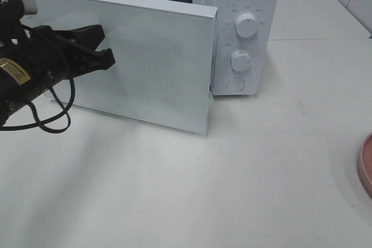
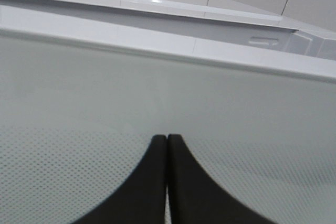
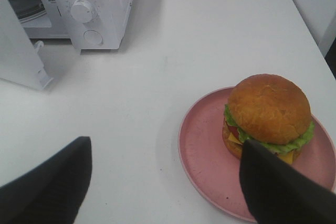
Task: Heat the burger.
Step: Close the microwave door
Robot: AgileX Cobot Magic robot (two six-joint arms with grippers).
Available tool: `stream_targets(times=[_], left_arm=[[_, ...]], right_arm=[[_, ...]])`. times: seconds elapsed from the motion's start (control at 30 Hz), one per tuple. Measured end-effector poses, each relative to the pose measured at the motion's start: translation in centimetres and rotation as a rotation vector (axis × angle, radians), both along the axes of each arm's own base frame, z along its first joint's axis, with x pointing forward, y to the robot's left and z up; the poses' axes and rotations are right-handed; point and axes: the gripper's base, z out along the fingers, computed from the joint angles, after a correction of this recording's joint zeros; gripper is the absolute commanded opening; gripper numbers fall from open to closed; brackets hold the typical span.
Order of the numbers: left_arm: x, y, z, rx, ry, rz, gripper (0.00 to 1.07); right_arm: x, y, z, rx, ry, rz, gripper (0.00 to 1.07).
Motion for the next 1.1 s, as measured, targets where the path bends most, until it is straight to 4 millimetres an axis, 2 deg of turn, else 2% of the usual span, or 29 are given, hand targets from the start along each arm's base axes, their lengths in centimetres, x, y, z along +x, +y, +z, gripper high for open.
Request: stream_targets(times=[0.07,0.2,0.27,0.37,0.53,1.1], left_arm=[[0.8,-1.1,0.3,-0.014,-0.007,-0.001,0.00],[1.5,-2.1,0.5,-0.025,-0.003,0.004,0.00],[2.5,-3.5,0.7,-0.014,0.011,0.006,0.00],[2.7,-3.9,0.7,-0.009,0.009,0.005,0.00],[4.1,-6.0,1.0,-0.012,-0.002,0.010,0.00],[5.8,-10.3,0.4,0.039,-0.009,-0.066,0.00]], right_arm=[[0.0,0.0,0.0,0.000,0.000,0.000,0.75],[0.0,0.0,0.0,0.000,0.000,0.000,0.75],[0.0,0.0,0.0,0.000,0.000,0.000,0.74],[0.0,0.0,0.0,0.000,0.000,0.000,0.74],[0.0,0.0,0.0,0.000,0.000,0.000,0.74],[0.0,0.0,0.0,0.000,0.000,0.000,0.74]])
